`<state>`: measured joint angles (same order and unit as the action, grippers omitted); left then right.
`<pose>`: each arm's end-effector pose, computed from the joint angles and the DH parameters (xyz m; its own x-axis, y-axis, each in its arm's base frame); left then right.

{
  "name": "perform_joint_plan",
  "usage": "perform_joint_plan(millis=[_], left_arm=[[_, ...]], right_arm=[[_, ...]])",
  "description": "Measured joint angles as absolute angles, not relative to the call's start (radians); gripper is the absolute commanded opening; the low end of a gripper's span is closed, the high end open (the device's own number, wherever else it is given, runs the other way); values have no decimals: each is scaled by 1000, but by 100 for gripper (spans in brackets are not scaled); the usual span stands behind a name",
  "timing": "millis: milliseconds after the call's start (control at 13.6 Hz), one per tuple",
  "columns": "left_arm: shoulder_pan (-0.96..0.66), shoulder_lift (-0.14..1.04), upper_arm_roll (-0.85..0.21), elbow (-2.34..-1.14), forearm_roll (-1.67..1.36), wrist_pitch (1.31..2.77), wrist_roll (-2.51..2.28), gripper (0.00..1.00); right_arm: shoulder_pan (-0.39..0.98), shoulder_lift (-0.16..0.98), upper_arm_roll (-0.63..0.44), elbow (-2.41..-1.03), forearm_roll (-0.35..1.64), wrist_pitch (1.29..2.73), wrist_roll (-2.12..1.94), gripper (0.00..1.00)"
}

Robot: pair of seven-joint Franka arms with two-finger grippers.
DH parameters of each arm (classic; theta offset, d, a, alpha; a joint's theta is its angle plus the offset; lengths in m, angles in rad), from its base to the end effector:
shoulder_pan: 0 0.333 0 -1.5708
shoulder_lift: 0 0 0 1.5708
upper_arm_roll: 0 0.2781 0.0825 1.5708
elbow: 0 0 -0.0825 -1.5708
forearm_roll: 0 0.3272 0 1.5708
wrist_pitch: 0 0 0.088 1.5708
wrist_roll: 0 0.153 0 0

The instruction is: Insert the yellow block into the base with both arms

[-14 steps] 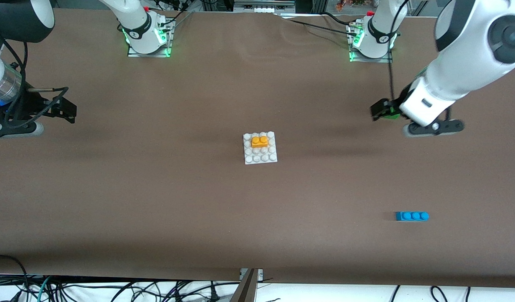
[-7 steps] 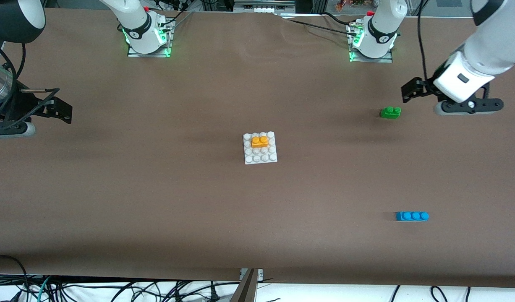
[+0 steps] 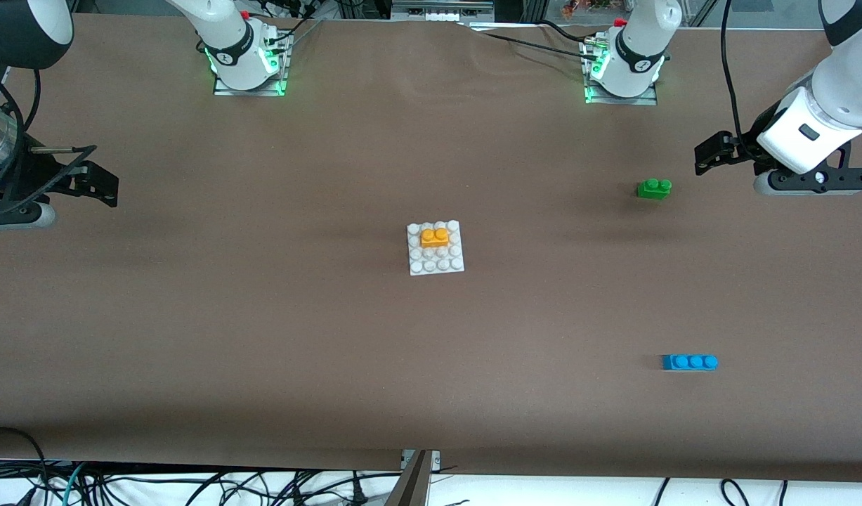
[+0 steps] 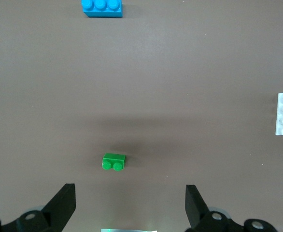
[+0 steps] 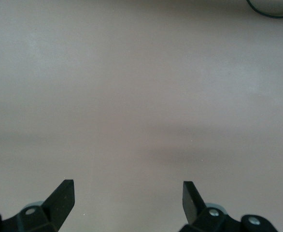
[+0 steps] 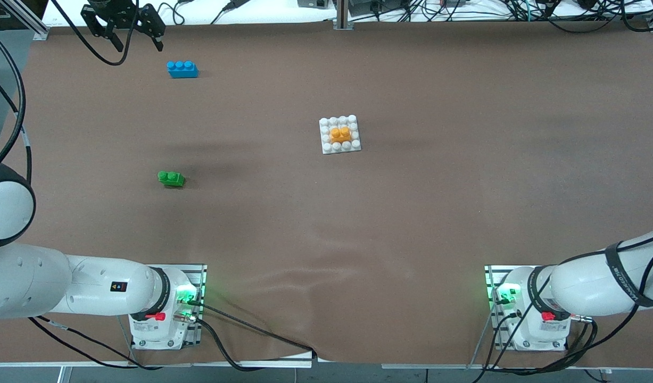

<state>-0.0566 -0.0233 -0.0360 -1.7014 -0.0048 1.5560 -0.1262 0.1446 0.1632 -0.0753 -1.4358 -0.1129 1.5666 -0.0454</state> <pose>0.4767 -0.0451 0.4973 0.9920 0.0343 -0.1213 0.0332 -0.9994 -0.0114 0.5387 0.0228 0.5129 0.9928 0.1142 -0.0375 0.1180 -0.9853 0.1232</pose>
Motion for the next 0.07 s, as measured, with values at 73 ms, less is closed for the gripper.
perform_joint_plan(millis=[73], left_arm=[[-53,-23,-36,-1701,-5,1556,-126,100]], right_arm=[[145,163,-75,-1436,-113,1567,-45,99]])
